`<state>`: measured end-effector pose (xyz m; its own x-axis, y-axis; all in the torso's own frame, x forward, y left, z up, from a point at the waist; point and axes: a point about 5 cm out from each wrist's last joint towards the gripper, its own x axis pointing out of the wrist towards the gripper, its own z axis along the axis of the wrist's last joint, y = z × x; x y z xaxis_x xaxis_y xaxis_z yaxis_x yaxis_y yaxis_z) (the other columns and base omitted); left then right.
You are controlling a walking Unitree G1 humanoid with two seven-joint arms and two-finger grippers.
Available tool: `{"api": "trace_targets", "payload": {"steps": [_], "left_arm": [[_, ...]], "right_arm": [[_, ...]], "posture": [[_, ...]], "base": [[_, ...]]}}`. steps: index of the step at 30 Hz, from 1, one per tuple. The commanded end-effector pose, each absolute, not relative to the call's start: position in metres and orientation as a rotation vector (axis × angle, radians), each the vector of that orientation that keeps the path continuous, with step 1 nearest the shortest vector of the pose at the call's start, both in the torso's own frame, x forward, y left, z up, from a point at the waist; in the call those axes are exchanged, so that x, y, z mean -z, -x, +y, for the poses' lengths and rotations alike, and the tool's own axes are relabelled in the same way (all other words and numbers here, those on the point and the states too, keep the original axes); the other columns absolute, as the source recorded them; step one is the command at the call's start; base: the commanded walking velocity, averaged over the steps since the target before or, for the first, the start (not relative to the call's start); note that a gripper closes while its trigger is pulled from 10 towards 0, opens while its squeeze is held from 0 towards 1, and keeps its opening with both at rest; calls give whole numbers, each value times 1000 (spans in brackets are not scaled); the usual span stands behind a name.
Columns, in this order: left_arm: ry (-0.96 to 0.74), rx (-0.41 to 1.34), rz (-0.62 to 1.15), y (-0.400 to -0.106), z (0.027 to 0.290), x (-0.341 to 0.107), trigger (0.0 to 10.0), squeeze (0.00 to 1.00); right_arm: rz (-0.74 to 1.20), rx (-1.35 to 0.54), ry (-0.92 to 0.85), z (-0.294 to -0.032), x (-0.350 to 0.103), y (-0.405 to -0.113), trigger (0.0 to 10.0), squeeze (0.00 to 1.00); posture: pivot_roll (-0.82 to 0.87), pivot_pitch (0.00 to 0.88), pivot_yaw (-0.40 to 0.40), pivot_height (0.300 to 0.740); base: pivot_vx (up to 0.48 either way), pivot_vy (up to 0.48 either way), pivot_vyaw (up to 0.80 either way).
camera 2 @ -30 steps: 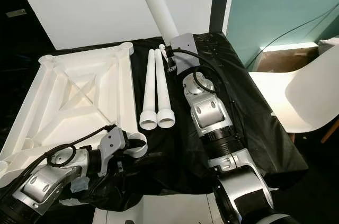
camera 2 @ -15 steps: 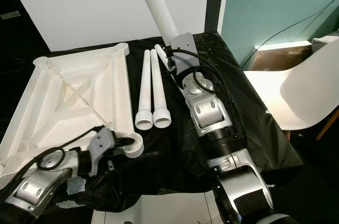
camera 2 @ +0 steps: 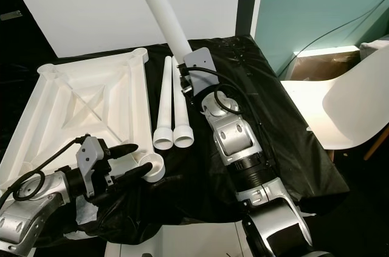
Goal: Building children table
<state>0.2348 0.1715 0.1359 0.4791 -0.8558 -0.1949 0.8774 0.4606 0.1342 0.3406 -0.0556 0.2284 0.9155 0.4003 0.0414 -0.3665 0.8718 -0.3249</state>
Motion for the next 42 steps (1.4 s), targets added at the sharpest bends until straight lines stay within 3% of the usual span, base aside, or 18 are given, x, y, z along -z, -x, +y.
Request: {"api": "trace_targets", "payload": {"steps": [1, 17, 32, 42], "left_arm": [[-235, 973, 136, -236, 180, -133, 10000, 0], [-219, 904, 191, -237, 198, -124, 10000, 0], [-273, 955, 355, -226, 213, -110, 10000, 0], [-289, 950, 356, -226, 212, -107, 10000, 0]], "right_arm": [[-122, -453, 296, -50, -229, -336, 10000, 0], [-96, -816, 165, -32, -220, -300, 10000, 0], [-24, -985, 127, -29, -204, -288, 10000, 0], [-17, -1036, 140, -20, -193, -286, 10000, 0]], "posture": [[-27, 0, 46, 740], [-29, 0, 50, 740], [-26, 0, 43, 740], [-22, 0, 39, 740]], "base": [[0, 0, 0], [0, 0, 0], [0, 0, 0], [0, 0, 0]]}}
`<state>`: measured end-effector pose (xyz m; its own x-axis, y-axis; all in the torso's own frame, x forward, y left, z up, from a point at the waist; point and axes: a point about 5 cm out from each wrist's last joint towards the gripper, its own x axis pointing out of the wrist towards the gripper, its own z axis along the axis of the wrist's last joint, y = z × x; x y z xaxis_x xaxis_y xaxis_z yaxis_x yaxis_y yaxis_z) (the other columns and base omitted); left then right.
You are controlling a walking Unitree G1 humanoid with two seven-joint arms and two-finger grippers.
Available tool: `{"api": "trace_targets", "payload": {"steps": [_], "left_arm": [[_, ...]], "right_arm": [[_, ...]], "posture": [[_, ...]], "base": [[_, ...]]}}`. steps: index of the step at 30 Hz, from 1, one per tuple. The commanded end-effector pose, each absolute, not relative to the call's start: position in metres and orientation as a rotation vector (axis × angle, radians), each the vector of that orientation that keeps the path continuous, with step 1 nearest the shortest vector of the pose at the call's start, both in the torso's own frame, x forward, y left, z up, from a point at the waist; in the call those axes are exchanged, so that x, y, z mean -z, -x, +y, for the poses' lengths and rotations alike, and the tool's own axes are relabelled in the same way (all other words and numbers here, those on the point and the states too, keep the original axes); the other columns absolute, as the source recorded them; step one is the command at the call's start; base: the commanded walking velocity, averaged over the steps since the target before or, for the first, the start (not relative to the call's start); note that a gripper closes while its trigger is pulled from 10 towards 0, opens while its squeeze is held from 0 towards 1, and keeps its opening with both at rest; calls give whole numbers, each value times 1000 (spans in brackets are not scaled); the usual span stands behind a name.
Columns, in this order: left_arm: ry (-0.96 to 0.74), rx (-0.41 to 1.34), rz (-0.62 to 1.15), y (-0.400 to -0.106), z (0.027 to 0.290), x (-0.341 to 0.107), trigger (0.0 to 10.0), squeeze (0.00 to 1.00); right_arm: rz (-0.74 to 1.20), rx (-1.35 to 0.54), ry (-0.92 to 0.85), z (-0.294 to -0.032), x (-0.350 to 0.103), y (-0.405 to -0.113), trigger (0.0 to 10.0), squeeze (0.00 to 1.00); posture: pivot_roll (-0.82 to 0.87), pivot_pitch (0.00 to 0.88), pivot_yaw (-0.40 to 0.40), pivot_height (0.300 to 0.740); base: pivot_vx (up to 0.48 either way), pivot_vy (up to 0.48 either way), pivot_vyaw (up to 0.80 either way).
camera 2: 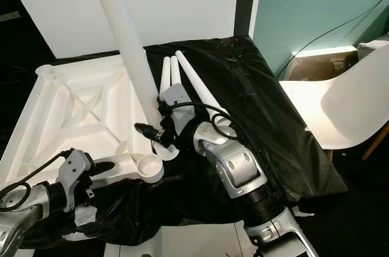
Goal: Building children table
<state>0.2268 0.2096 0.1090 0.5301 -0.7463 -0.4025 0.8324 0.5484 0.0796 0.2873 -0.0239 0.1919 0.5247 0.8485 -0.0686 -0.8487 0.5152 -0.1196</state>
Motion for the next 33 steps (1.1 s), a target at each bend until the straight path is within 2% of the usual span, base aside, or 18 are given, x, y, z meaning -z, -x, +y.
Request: {"api": "trace_targets", "payload": {"steps": [1, 6, 12, 14, 16, 18, 19, 20, 21, 24, 29, 31, 33], "left_arm": [[-275, 938, 330, -228, 211, -110, 10000, 0], [-216, 912, 215, -233, 211, -125, 10000, 0], [-290, 911, 302, -230, 218, -113, 10000, 0], [-260, 902, 268, -232, 220, -118, 10000, 0], [-260, 902, 268, -232, 220, -118, 10000, 0], [-189, 863, 167, -240, 220, -133, 10000, 0], [-189, 863, 167, -240, 220, -133, 10000, 0], [-159, 841, 125, -243, 220, -137, 10000, 0], [-159, 841, 125, -243, 220, -137, 10000, 0], [-120, 804, 76, -247, 218, -139, 10000, 0], [-64, 728, -5, -253, 220, -148, 10000, 0], [33, 683, -135, -261, 220, -167, 10000, 0], [33, 683, -135, -261, 220, -167, 10000, 0]], "right_arm": [[-28, -1028, 147, -20, -194, -286, 10000, 0], [-54, -949, 152, -26, -197, -294, 10000, 0], [-70, -889, 147, -34, -200, -299, 10000, 0], [-128, -747, 148, -45, -211, -311, 10000, 0], [-128, -747, 148, -45, -211, -311, 10000, 0], [-185, -569, 108, -66, -222, -325, 10000, 0], [-185, -569, 108, -66, -222, -325, 10000, 0], [-199, -471, 80, -79, -224, -331, 10000, 0], [-199, -471, 80, -79, -224, -331, 10000, 0], [-220, -309, 80, -99, -227, -338, 10000, 0], [-211, -224, 91, -110, -224, -340, 10000, 0], [-189, -199, 124, -111, -215, -339, 10000, 0], [-189, -199, 124, -111, -215, -339, 10000, 0]], "posture": [[-22, 0, 39, 740], [-23, 0, 37, 740], [-27, 0, 37, 740], [-34, 0, 40, 740], [-34, 0, 40, 740], [-40, 0, 45, 740], [-40, 0, 45, 740], [-44, 0, 48, 740], [-44, 0, 48, 740], [-51, 0, 52, 740], [-57, 0, 55, 740], [-55, 0, 51, 740], [-55, 0, 51, 740]], "base": [[0, 0, 0], [0, 0, 0], [0, 0, 0], [0, 0, 0], [0, 0, 0], [0, 0, 0], [0, 0, 0], [0, 0, 0], [0, 0, 0], [0, 0, 0], [0, 0, 0], [0, 0, 0], [0, 0, 0]]}}
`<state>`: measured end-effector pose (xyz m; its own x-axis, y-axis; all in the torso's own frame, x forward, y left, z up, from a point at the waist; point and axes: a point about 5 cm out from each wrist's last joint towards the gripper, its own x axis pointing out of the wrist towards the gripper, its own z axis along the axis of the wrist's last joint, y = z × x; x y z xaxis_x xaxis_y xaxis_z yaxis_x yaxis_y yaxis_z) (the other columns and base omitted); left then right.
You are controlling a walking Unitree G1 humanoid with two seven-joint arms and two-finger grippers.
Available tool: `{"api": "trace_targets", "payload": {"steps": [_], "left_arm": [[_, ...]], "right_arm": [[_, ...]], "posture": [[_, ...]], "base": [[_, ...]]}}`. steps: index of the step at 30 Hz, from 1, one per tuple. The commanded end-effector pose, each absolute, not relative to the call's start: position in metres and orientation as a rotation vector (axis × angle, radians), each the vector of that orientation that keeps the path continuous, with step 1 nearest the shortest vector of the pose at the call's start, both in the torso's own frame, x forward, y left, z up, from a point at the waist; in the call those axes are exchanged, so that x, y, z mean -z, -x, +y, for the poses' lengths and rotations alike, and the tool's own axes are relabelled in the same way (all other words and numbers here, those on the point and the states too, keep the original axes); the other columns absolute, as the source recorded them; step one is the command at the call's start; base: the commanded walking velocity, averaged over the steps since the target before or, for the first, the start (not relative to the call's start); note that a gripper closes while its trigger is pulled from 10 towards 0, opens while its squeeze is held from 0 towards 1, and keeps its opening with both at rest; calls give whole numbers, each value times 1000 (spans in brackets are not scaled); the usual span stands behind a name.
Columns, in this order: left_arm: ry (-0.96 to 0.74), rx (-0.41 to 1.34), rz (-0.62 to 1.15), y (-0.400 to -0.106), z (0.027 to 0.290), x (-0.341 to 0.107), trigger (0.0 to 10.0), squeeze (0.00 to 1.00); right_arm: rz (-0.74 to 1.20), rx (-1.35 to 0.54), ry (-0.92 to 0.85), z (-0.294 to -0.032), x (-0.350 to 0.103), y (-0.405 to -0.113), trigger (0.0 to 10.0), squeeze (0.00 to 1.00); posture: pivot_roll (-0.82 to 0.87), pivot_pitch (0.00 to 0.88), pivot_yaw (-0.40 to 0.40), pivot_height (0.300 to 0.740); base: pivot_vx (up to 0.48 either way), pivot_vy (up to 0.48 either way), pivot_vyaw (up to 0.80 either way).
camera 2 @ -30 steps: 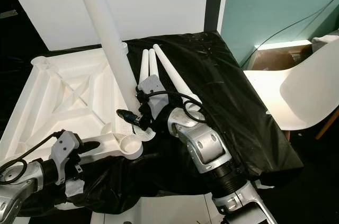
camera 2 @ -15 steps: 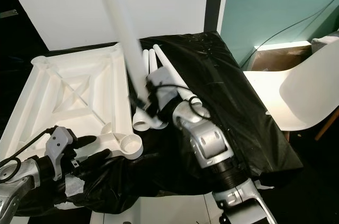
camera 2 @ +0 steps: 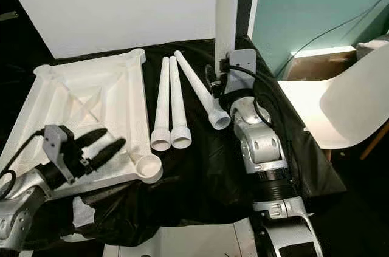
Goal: Building children table
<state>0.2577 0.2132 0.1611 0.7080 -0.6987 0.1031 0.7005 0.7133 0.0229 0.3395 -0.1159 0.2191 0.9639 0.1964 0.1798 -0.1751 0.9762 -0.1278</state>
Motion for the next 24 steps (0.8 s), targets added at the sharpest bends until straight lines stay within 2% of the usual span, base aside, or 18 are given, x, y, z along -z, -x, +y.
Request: {"api": "trace_targets", "payload": {"steps": [1, 2, 4, 6, 9, 12, 17, 24], "left_arm": [[33, 683, -135, -261, 220, -167, 10000, 0], [67, 703, -197, -263, 215, -179, 10000, 0], [67, 703, -197, -263, 215, -179, 10000, 0], [125, 789, -307, -264, 200, -203, 10000, 0], [137, 836, -349, -263, 191, -214, 10000, 0], [125, 917, -413, -266, 166, -232, 10000, 0], [117, 960, -434, -272, 145, -238, 10000, 0], [126, 969, -411, -282, 130, -238, 10000, 0]], "right_arm": [[-189, -199, 124, -111, -215, -339, 10000, 0], [-174, -207, 151, -107, -210, -337, 10000, 0], [-174, -207, 151, -107, -210, -337, 10000, 0], [-134, -241, 187, -98, -200, -337, 10000, 0], [-110, -259, 192, -94, -197, -337, 10000, 0], [-76, -304, 268, -85, -192, -340, 10000, 0], [-86, -325, 325, -79, -194, -341, 10000, 0], [-130, -370, 404, -69, -197, -337, 10000, 0]], "posture": [[-55, 0, 51, 740], [-54, 0, 49, 740], [-54, 0, 49, 740], [-53, 0, 48, 740], [-54, 0, 48, 740], [-51, 0, 49, 740], [-54, 0, 49, 740], [-60, 0, 52, 740]], "base": [[0, 0, 0], [0, 0, 0], [0, 0, 0], [0, 0, 0], [0, 0, 0], [0, 0, 0], [0, 0, 0], [0, 0, 0]]}}
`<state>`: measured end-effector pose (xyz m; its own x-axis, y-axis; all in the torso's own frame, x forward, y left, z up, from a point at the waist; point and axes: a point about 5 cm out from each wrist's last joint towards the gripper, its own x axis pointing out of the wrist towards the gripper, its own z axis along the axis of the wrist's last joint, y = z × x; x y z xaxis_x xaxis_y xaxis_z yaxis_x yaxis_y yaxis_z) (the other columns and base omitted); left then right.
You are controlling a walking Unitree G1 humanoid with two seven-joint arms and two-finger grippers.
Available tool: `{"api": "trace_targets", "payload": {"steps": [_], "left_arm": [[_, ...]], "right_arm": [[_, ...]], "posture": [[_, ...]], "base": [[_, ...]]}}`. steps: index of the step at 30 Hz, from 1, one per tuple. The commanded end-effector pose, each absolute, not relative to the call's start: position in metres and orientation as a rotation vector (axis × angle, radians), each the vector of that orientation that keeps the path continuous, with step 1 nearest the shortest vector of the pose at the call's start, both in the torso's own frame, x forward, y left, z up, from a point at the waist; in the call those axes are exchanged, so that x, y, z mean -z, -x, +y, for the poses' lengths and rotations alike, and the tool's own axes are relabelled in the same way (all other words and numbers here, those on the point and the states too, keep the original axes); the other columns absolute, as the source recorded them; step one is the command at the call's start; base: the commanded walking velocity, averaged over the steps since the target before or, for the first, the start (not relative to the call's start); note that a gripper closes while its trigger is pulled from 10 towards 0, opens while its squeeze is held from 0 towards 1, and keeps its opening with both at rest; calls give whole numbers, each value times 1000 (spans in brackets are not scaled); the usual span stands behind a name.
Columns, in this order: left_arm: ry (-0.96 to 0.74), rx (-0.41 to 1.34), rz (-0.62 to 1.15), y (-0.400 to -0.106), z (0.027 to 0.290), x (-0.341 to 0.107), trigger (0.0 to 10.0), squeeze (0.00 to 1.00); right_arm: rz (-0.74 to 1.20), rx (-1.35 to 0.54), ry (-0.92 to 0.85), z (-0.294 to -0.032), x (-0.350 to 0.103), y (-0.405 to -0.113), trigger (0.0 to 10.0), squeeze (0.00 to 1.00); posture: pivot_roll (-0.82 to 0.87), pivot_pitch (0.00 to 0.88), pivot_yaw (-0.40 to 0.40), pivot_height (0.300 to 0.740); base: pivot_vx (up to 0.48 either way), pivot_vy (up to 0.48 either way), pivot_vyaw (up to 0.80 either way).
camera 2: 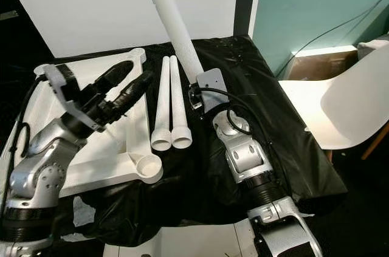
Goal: Building children table
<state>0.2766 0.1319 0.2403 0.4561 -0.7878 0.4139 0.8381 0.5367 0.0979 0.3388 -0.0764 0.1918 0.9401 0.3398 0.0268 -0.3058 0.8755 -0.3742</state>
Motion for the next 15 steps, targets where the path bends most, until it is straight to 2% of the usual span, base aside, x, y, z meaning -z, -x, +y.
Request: {"api": "trace_targets", "payload": {"steps": [1, 10, 15], "left_arm": [[126, 969, -411, -282, 130, -238, 10000, 0], [125, 917, -403, -295, 125, -244, 10000, 0], [120, 805, -413, -310, 127, -252, 10000, 0]], "right_arm": [[-130, -370, 404, -69, -197, -337, 10000, 0], [-168, -400, 458, -61, -199, -334, 10000, 0], [-201, -401, 469, -58, -201, -331, 10000, 0]], "posture": [[-60, 0, 52, 740], [-57, 0, 56, 740], [-55, 0, 61, 740]], "base": [[0, 0, 0], [0, 0, 0], [0, 0, 0]]}}
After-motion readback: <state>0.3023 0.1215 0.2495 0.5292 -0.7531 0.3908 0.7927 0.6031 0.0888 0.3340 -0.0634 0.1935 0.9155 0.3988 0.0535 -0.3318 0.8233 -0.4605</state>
